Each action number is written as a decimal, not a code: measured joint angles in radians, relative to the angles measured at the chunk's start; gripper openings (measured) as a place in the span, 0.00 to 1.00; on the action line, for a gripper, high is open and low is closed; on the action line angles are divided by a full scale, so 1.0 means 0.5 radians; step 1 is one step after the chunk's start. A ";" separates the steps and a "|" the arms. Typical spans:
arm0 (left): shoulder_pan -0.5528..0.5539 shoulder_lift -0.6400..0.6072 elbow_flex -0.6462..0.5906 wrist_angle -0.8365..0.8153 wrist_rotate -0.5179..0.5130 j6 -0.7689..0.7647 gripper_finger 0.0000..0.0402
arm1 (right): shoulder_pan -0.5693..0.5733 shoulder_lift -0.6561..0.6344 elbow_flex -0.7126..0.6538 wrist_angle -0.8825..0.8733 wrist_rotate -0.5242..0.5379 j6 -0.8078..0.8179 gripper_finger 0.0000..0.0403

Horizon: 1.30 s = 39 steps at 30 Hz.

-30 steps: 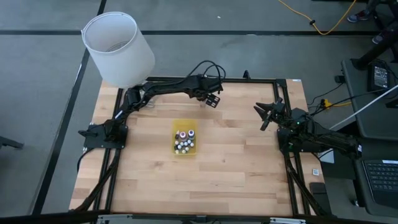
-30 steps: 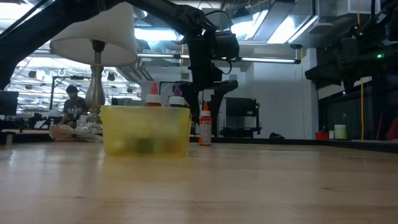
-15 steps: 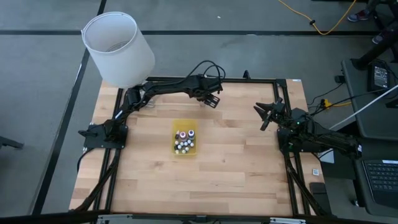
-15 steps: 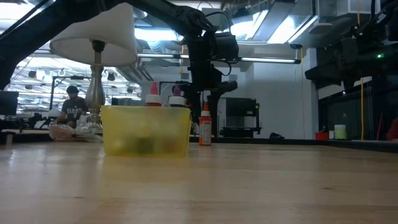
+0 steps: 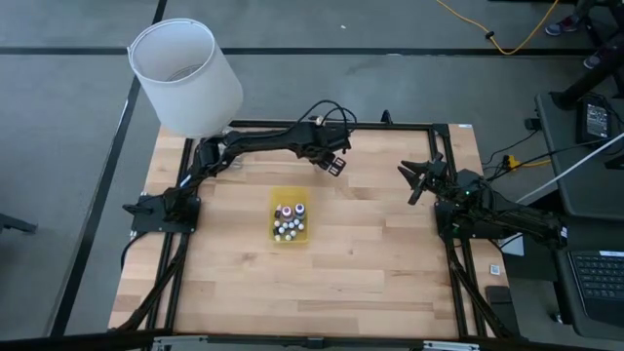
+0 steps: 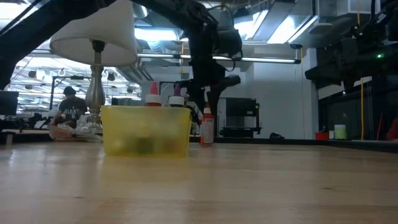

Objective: Pick & Place food coloring
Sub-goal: Put the large orange bottle into the yellow bin

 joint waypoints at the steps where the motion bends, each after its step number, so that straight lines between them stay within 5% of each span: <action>1: -0.006 -0.025 0.000 -0.022 0.008 0.022 0.33 | 0.001 0.000 0.001 0.000 0.000 0.000 0.26; 16: -0.222 -0.468 -0.017 -0.338 -0.086 0.335 0.33 | 0.000 0.000 0.000 0.000 0.000 0.000 0.26; 39: -0.567 -0.942 -0.884 0.009 -0.066 0.396 0.30 | 0.001 0.000 0.000 0.000 0.000 0.000 0.26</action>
